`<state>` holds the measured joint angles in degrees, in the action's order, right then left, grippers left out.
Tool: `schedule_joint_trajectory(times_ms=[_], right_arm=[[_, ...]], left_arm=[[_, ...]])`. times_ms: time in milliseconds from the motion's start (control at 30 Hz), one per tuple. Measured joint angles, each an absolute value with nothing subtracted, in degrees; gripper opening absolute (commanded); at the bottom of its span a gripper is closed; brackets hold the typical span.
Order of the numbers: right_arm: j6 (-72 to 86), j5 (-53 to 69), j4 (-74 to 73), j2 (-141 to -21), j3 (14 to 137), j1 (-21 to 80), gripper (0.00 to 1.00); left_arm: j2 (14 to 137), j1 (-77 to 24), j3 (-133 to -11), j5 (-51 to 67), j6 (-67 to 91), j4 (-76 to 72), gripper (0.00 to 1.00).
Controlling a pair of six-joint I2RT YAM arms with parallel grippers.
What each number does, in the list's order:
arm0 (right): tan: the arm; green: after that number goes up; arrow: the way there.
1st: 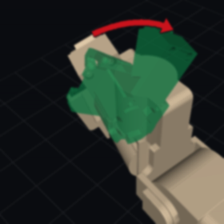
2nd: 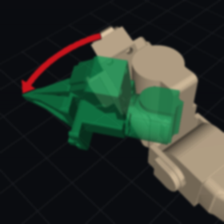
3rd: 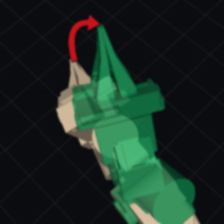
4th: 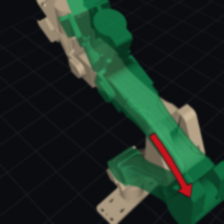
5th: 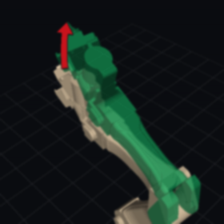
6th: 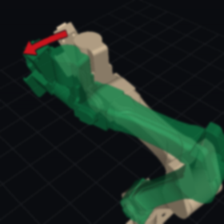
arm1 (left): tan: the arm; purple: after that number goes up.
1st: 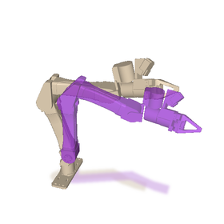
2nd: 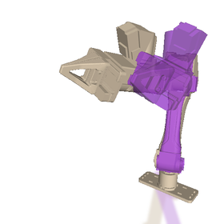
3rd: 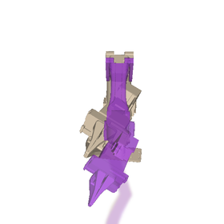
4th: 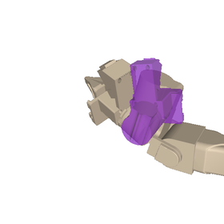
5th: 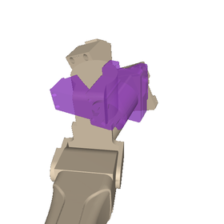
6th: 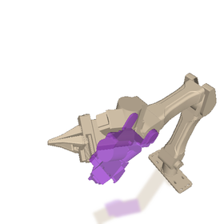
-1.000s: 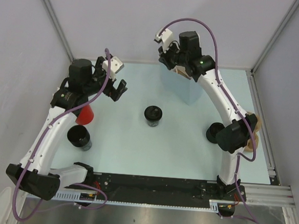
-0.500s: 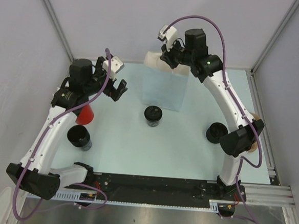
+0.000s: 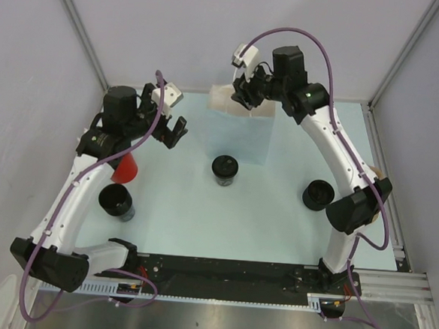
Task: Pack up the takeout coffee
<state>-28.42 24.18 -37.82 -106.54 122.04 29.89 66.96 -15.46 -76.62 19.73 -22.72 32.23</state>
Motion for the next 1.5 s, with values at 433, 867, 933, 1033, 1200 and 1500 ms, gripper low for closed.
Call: schedule_joint_trajectory(times_ms=[433, 867, 933, 1033, 1200, 1500], right_arm=[[-23.6, 16.6, -33.9, -101.9, 122.3, 27.5, 0.59], [-19.5, 5.0, -25.2, -111.7, 123.8, 23.4, 0.51], [-18.5, 5.6, -25.6, -113.6, 124.2, 23.4, 0.51], [-17.3, 6.8, -26.4, -114.4, 124.2, 23.3, 0.5], [-16.1, 8.0, -25.9, -114.4, 124.2, 23.3, 0.41], [-16.4, 7.8, -25.8, -114.4, 124.2, 23.4, 0.35]], left_arm=[[67.4, -15.5, -76.6, 19.7, -22.5, 32.2, 0.99], [68.3, -15.5, -76.6, 19.7, -22.5, 32.2, 0.99], [68.6, -15.5, -76.6, 19.6, -22.5, 32.2, 0.99], [68.9, -15.5, -76.6, 19.3, -22.5, 32.2, 0.99], [69.5, -15.5, -76.6, 19.2, -22.5, 32.2, 0.99], [69.5, -15.5, -76.6, 19.0, -22.5, 32.2, 0.99]])
